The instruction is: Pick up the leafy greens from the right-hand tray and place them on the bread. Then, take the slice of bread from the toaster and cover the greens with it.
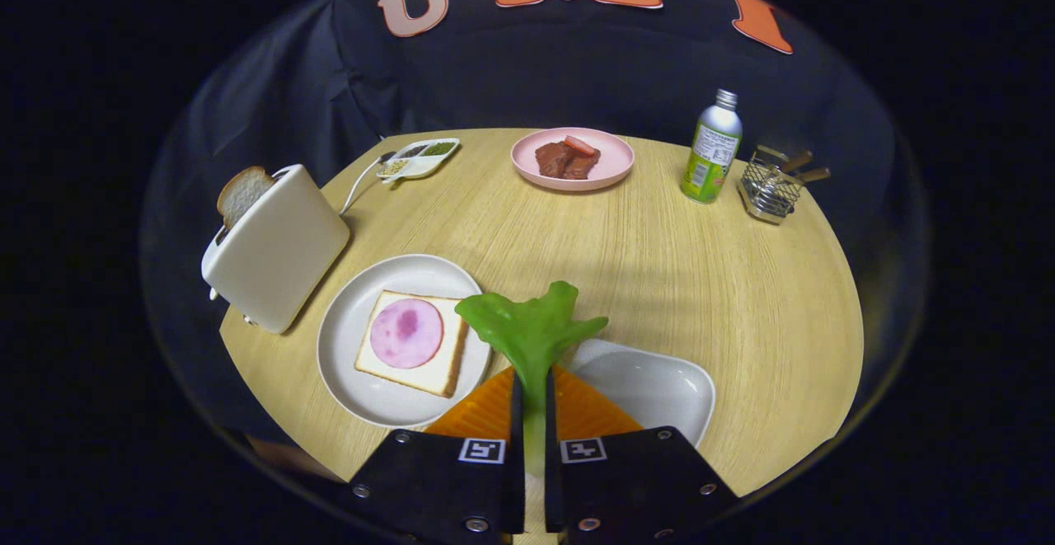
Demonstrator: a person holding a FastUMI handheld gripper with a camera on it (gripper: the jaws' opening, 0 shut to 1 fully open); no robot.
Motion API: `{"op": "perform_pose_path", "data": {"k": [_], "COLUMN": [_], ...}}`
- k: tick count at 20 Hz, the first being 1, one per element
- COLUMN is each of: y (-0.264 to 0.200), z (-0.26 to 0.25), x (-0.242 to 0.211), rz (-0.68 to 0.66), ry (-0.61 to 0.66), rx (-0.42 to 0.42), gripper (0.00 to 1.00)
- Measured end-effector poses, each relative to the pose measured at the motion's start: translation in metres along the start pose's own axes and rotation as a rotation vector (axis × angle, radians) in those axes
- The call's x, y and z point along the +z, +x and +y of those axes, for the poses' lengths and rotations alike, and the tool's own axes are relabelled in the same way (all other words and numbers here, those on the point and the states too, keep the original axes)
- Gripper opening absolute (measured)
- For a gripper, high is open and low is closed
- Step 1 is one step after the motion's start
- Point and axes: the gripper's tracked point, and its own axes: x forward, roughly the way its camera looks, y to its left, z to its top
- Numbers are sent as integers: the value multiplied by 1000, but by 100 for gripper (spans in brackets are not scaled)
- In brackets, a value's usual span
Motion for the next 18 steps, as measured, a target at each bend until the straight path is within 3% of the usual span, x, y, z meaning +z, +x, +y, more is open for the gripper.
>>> {"op": "perform_pose_path", "data": {"k": [11,18], "y": [27,54], "z": [70,87], "x": [21,14], "rz": [0,44], "ry": [-47,-58], "rx": [131,134], "gripper": [10,15]}}
